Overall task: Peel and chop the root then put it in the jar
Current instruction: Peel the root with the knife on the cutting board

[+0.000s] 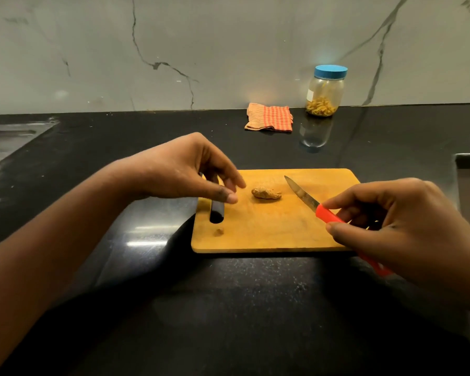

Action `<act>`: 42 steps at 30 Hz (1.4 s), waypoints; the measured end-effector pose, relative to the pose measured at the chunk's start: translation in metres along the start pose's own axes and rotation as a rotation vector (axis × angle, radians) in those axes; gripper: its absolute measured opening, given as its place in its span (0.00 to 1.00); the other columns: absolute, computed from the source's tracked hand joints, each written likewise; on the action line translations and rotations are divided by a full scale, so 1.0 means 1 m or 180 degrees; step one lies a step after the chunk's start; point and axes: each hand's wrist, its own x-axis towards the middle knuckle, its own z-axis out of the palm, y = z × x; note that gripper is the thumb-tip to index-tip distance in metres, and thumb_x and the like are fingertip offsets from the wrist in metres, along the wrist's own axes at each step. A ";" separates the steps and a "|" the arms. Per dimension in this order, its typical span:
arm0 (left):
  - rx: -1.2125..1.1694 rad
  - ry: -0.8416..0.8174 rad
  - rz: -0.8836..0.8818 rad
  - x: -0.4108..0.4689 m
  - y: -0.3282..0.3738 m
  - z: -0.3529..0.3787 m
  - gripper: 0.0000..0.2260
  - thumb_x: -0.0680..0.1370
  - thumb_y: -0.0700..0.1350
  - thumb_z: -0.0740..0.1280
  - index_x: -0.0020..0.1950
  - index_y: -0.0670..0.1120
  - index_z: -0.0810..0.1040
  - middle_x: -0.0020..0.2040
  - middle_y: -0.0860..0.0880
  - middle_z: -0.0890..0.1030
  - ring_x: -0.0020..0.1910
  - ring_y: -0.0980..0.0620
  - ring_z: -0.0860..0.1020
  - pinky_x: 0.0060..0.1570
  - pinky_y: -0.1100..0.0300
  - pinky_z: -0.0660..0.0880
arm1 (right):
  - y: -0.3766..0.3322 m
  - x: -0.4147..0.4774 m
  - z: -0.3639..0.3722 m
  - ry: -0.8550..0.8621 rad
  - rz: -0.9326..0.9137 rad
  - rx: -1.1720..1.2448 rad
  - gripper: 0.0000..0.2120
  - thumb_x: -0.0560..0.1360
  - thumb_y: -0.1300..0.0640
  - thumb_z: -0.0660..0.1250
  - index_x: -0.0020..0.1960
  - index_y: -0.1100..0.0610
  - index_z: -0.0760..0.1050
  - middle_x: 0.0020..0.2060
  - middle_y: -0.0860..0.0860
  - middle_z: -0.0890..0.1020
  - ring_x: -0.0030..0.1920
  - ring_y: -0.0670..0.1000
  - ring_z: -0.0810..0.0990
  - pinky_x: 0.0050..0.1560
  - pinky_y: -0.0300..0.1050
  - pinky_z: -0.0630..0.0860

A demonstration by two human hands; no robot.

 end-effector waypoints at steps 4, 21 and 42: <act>0.0307 0.0336 0.0101 0.029 0.014 0.017 0.18 0.68 0.52 0.76 0.57 0.58 0.82 0.43 0.70 0.80 0.46 0.64 0.80 0.43 0.69 0.74 | 0.000 -0.002 0.001 0.0003 0.0021 0.0009 0.10 0.62 0.51 0.73 0.44 0.47 0.83 0.36 0.39 0.82 0.35 0.43 0.80 0.30 0.31 0.74; 0.0400 0.0612 0.0927 0.053 -0.004 0.043 0.08 0.70 0.50 0.74 0.47 0.52 0.87 0.46 0.57 0.84 0.46 0.56 0.81 0.41 0.56 0.80 | 0.003 -0.001 0.013 0.0010 -0.0093 0.0105 0.11 0.63 0.49 0.71 0.45 0.47 0.84 0.34 0.39 0.82 0.35 0.40 0.81 0.30 0.26 0.70; 0.0517 0.0664 0.0872 0.054 -0.005 0.043 0.08 0.70 0.51 0.75 0.48 0.53 0.87 0.43 0.57 0.84 0.44 0.55 0.81 0.42 0.57 0.80 | -0.001 0.014 0.013 -0.0402 -0.0298 0.0055 0.07 0.68 0.51 0.71 0.44 0.50 0.84 0.34 0.44 0.82 0.31 0.47 0.79 0.32 0.44 0.77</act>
